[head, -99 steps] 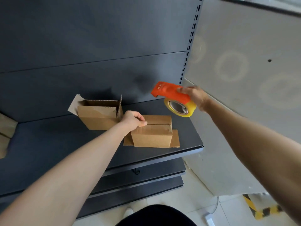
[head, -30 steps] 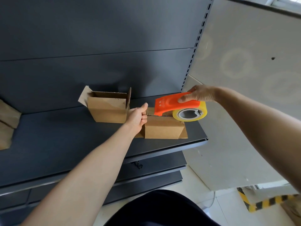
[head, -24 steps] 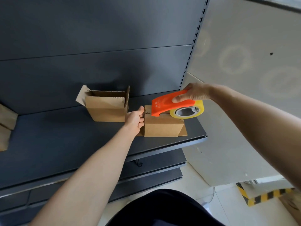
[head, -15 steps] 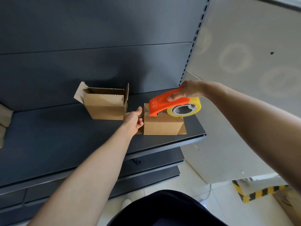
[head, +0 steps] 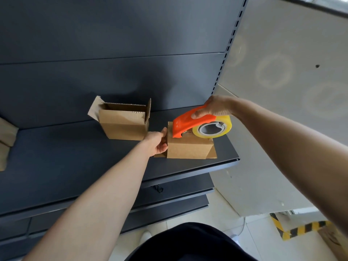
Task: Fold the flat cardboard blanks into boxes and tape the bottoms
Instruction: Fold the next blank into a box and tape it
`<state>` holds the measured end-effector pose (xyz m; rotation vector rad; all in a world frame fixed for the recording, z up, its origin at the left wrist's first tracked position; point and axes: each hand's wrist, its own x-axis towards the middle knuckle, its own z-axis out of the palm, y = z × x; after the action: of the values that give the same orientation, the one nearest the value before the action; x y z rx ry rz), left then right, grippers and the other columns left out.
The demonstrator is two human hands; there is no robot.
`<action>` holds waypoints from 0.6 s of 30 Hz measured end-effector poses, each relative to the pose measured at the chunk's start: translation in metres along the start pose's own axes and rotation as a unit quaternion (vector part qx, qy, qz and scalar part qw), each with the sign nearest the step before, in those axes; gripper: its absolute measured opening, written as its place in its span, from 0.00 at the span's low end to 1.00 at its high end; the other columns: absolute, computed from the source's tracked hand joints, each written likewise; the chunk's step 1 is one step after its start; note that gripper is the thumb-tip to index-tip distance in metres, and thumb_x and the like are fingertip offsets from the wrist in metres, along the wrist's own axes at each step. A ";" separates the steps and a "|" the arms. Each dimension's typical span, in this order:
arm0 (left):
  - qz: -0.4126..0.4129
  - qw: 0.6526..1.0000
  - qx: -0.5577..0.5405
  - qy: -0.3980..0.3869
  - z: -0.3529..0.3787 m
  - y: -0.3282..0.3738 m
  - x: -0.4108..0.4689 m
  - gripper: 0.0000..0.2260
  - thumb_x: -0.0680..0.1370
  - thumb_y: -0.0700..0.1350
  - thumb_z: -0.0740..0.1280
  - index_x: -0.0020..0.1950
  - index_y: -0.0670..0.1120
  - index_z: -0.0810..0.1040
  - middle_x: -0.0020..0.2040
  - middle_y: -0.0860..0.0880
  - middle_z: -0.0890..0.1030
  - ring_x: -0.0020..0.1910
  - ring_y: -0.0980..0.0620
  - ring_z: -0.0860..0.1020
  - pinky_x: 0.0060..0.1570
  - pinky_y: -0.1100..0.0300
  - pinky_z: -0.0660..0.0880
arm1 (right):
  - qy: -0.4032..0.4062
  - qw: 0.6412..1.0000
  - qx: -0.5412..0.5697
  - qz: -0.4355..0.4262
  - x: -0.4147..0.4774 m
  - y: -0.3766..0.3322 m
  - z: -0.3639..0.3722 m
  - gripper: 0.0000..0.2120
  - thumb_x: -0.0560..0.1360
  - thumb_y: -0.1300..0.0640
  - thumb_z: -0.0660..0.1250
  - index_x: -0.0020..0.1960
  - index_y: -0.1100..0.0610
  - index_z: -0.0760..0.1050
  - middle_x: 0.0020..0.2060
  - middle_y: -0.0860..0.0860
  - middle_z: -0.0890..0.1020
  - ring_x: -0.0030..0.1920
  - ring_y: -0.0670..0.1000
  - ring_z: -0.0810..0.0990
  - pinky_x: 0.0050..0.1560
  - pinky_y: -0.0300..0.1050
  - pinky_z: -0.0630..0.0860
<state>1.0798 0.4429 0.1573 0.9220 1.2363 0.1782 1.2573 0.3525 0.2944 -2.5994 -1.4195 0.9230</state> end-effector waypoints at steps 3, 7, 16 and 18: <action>-0.009 0.998 0.064 -0.015 -0.007 -0.004 -0.001 0.25 0.74 0.59 0.67 0.62 0.44 0.70 0.38 0.46 0.77 0.31 0.54 0.74 0.27 0.62 0.76 | -0.011 1.000 -0.009 -0.006 0.004 -0.002 0.000 0.24 0.67 0.34 0.69 0.45 0.54 0.76 0.39 0.50 0.79 0.43 0.53 0.78 0.48 0.46 0.69; 0.028 0.992 0.116 0.032 -0.006 -0.014 -0.001 0.18 0.76 0.53 0.69 0.57 0.42 0.70 0.37 0.45 0.75 0.32 0.53 0.74 0.33 0.60 0.78 | -0.009 1.000 -0.008 -0.009 0.008 -0.001 -0.002 0.22 0.68 0.34 0.69 0.42 0.54 0.75 0.37 0.50 0.78 0.43 0.54 0.78 0.48 0.46 0.68; 0.247 0.962 0.118 -0.009 0.011 0.006 -0.008 0.04 0.79 0.40 0.65 0.49 0.48 0.78 0.50 0.49 0.80 0.52 0.49 0.78 0.51 0.56 0.78 | -0.016 1.000 0.009 -0.017 0.012 0.004 -0.002 0.22 0.68 0.35 0.69 0.44 0.54 0.75 0.38 0.49 0.79 0.41 0.52 0.77 0.48 0.46 0.68; 0.230 0.967 0.110 -0.005 0.010 0.001 -0.005 0.07 0.79 0.40 0.64 0.48 0.52 0.78 0.53 0.47 0.80 0.55 0.46 0.78 0.58 0.48 0.76 | -0.016 1.000 0.015 -0.019 0.013 0.005 -0.002 0.23 0.68 0.35 0.69 0.46 0.55 0.75 0.38 0.49 0.78 0.42 0.52 0.77 0.48 0.46 0.68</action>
<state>1.0873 0.4354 0.1623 1.3972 1.0297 0.4078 1.2675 0.3597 0.2884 -2.5383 -1.4457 0.9775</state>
